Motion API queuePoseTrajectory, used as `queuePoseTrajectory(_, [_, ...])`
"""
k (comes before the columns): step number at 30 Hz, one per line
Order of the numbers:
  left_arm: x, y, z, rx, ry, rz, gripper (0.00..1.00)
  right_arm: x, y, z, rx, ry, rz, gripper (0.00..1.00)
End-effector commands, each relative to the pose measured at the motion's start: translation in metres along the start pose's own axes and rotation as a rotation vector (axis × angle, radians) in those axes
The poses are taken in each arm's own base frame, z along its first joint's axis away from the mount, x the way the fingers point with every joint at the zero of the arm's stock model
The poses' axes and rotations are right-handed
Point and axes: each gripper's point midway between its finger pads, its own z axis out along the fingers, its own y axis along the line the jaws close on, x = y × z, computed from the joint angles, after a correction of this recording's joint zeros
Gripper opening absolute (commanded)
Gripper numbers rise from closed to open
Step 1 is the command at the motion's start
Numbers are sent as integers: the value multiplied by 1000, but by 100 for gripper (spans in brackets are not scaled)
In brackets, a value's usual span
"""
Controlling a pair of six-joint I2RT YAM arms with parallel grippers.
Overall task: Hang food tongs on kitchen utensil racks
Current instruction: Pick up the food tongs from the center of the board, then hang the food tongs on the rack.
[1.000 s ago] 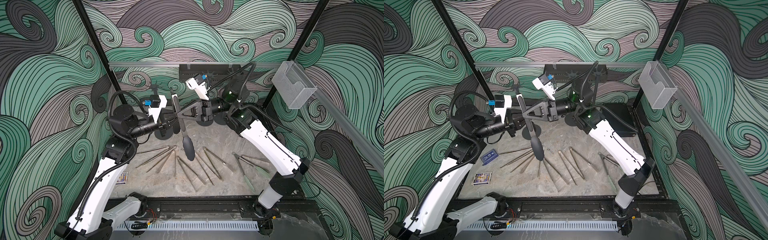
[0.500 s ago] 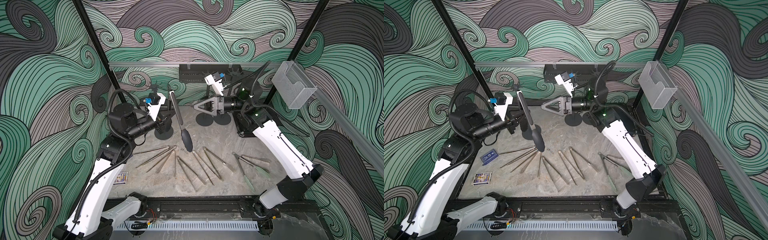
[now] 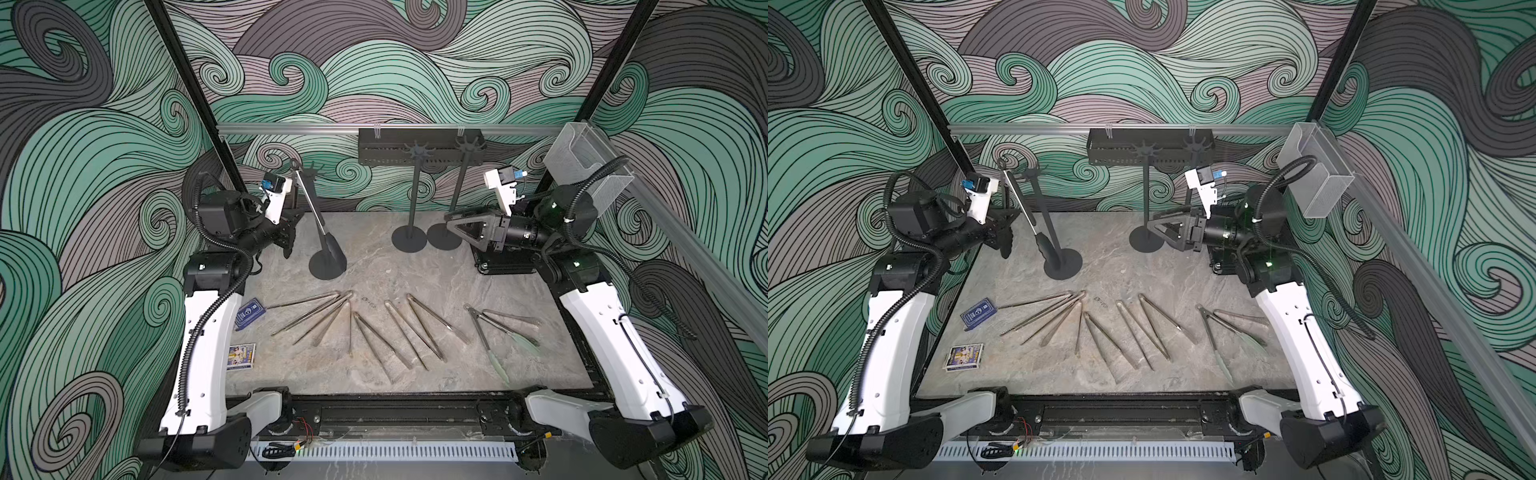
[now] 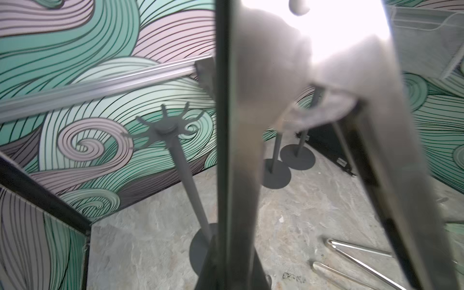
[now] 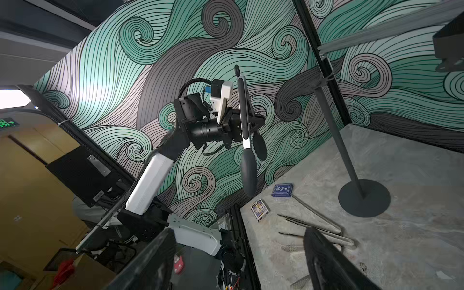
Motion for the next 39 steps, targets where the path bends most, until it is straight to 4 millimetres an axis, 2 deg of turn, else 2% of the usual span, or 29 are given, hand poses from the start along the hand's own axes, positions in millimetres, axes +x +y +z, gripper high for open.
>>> queuePoseTrajectory(1, [-5, 14, 0, 29, -35, 18, 0, 11, -7, -4, 10, 13, -21, 81])
queuePoseTrajectory(6, [16, 38, 8, -5, 0, 32, 0, 21, -18, -6, 30, 30, -26, 81])
queuePoseTrajectory(13, [38, 55, 14, -4, -5, 54, 0, 28, -35, -5, 39, 51, -17, 81])
queuePoseTrajectory(19, [56, 77, 32, 28, 42, 33, 0, 34, -45, -5, 53, 62, -4, 81])
queuePoseTrajectory(27, [45, 87, 42, 37, -5, 44, 0, 36, -52, -5, 62, 69, -6, 81])
queuePoseTrajectory(34, [41, 82, 48, 65, -23, 59, 0, 36, -60, -5, 72, 72, 8, 81])
queuePoseTrajectory(39, [56, 83, 71, 91, 29, 50, 0, 36, -64, -5, 76, 73, 15, 81])
